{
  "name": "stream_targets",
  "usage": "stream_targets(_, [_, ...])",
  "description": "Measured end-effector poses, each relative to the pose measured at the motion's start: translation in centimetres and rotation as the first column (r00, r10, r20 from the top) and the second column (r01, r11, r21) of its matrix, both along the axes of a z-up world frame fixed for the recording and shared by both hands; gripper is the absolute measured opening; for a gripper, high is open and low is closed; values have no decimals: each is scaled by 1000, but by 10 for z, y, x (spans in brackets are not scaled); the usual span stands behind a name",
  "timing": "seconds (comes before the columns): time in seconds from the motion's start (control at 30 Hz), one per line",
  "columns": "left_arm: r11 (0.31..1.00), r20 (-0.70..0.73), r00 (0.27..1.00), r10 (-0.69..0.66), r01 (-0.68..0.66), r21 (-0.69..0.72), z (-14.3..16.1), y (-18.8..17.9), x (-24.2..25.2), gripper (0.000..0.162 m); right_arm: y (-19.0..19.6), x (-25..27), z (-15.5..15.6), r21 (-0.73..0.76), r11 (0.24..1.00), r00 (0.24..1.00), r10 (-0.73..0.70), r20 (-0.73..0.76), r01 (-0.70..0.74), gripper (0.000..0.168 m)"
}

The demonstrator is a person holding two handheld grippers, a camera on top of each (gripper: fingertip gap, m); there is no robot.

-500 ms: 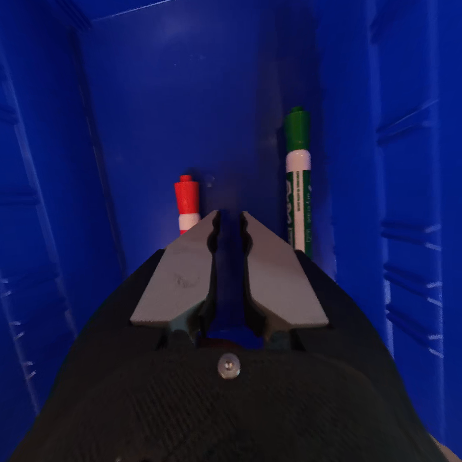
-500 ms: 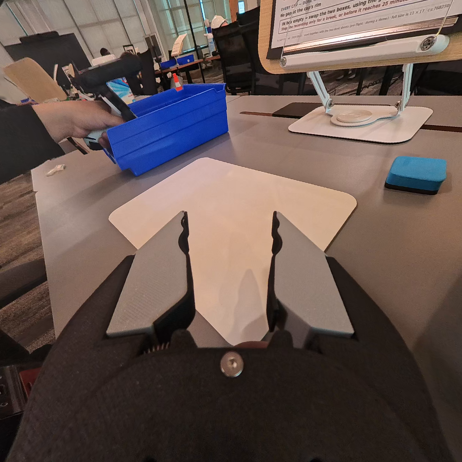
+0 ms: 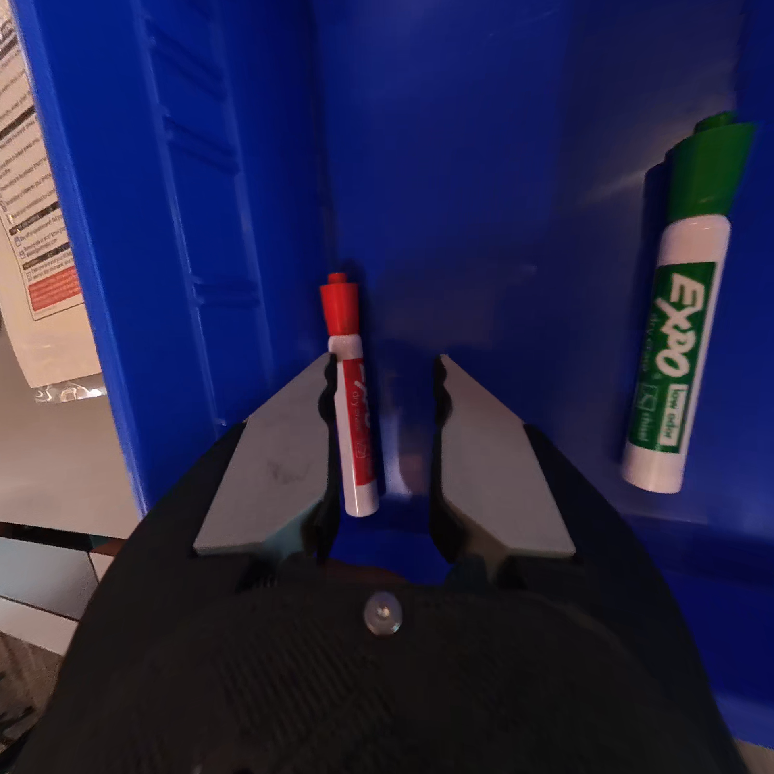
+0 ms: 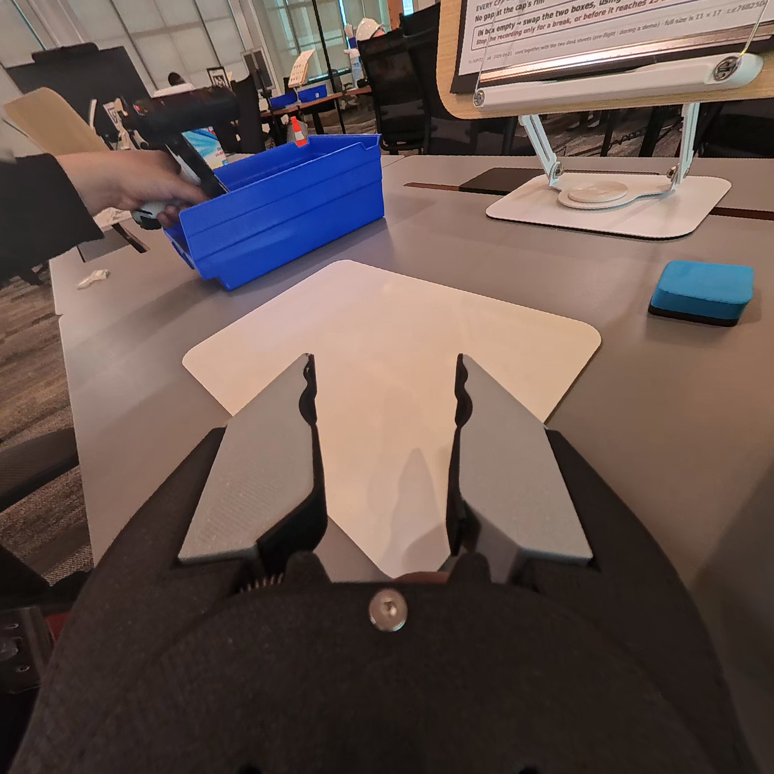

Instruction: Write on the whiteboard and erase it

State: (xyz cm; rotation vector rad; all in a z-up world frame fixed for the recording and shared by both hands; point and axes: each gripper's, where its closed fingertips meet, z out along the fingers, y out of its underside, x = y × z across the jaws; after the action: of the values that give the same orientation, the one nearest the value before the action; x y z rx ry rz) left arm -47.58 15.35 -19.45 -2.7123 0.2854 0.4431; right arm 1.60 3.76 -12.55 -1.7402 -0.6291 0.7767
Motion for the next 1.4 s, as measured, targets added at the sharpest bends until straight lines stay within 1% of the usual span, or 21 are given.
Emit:
stream_targets(0.07, [1000,17,1000,12,-12,8,0,2,0,47,0,-1,-1,-3,1000,1000,2,5,-2,64])
stream_targets(0.13, [1000,-5,1000,9,-9,4,1,3,-1,48,0,-1,-2,-7,1000,1000,4,10,-4,64])
stream_targets(0.2, [1000,-19,1000,1,-1,-8,0,3,1,44,0,-1,-2,-5,1000,1000,4,11,-4,64])
stream_targets(0.27, [1000,-17,1000,16,-16,-21,0,2,3,44,0,-1,-1,-4,1000,1000,4,11,-4,64])
stream_targets(0.3, [999,7,1000,12,-11,-37,0,1,7,47,0,-1,-1,-5,1000,1000,4,10,-4,64])
stream_targets(0.37, [998,90,996,-2,8,-65,0,-1,21,61,0,-1,-1,-5,1000,1000,6,7,-6,64])
stream_targets(0.4, [998,121,993,-8,15,-64,1,-1,27,60,0,-1,-1,-4,1000,1000,6,7,-6,64])
stream_targets(0.5, [999,131,991,-20,25,-38,7,2,34,60,0,-1,-1,-4,1000,1000,7,8,-7,64])
stream_targets(0.6, [999,178,983,-45,49,-22,11,3,48,59,-1,-1,-1,-3,1000,1000,9,8,-9,64])
stream_targets(0.73, [998,90,994,-58,60,-21,16,1,38,59,-1,-1,-1,-5,1000,1000,9,4,-9,64])
stream_targets(0.83, [997,100,994,-45,51,-55,6,-3,33,59,-1,-2,-2,-5,1000,1000,10,10,-10,64])
stream_targets(0.87, [996,115,993,-37,46,-77,-2,-6,32,49,-2,-2,-2,-5,1000,1000,10,12,-10,64])
stream_targets(0.9, [997,173,984,-49,60,-55,-4,-3,38,39,-2,-2,-2,-4,1000,1000,10,13,-10,64])
stream_targets(0.93, [998,201,979,-39,47,-35,-5,-1,38,29,-2,-2,-2,-3,1000,1000,10,13,-10,64])
stream_targets(0.97, [997,196,979,-50,60,-47,-8,-2,37,17,-2,-2,-2,-3,1000,1000,10,10,-10,63])
stream_targets(1.1, [989,107,985,-134,141,-52,-4,-5,35,17,-2,-1,-1,-9,1000,1000,12,-1,-12,63])
stream_targets(1.17, [988,117,981,-155,154,20,9,1,41,17,-2,-1,-2,-11,1000,1000,13,2,-13,63])
stream_targets(1.27, [962,134,968,-212,183,202,46,10,55,17,-2,-2,-2,-5,1000,1000,12,10,-12,63])
stream_targets(1.33, [913,121,956,-268,212,348,78,11,69,17,-3,-2,-2,3,1000,1000,11,13,-11,62])
stream_targets(1.37, [880,123,945,-304,229,416,96,8,79,16,-3,-2,-1,6,1000,1000,11,14,-11,62])
stream_targets(1.4, [831,124,924,-361,259,492,115,4,95,15,-3,-2,-2,8,1000,1000,12,16,-12,63])
